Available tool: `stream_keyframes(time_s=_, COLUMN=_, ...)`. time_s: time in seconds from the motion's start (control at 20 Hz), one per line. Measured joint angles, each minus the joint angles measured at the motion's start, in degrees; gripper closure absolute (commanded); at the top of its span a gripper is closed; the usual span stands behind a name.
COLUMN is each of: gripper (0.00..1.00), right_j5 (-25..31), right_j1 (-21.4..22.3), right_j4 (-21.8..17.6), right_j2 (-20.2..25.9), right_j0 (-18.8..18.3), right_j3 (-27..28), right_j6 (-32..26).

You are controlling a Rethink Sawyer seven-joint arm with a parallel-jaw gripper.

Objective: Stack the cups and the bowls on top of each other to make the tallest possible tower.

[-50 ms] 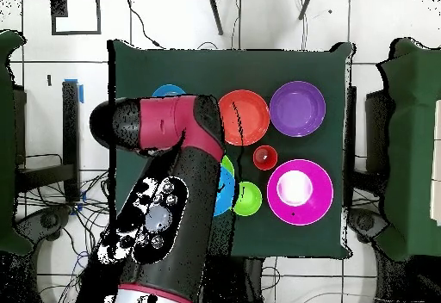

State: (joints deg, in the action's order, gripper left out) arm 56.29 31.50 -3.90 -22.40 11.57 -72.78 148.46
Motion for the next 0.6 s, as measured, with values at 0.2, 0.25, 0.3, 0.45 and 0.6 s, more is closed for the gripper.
stream_keyframes(time_s=0.2, gripper=0.00, right_j5=0.01, right_j1=-0.36, right_j4=-0.02, right_j2=1.88, right_j0=-2.55, right_j3=2.38, right_j6=0.00)
stream_keyframes(time_s=0.25, gripper=0.00, right_j5=0.01, right_j1=-0.50, right_j4=-0.03, right_j2=2.30, right_j0=-3.13, right_j3=3.11, right_j6=0.00)
stream_keyframes(time_s=0.3, gripper=0.00, right_j5=0.01, right_j1=-0.65, right_j4=-0.04, right_j2=2.72, right_j0=-3.71, right_j3=3.84, right_j6=0.00)
stream_keyframes(time_s=0.45, gripper=0.00, right_j5=0.01, right_j1=-0.99, right_j4=-0.33, right_j2=3.14, right_j0=-4.56, right_j3=5.55, right_j6=0.00)
stream_keyframes(time_s=0.6, gripper=0.00, right_j5=-0.01, right_j1=-1.82, right_j4=-1.12, right_j2=3.60, right_j0=-5.60, right_j3=8.34, right_j6=0.00)
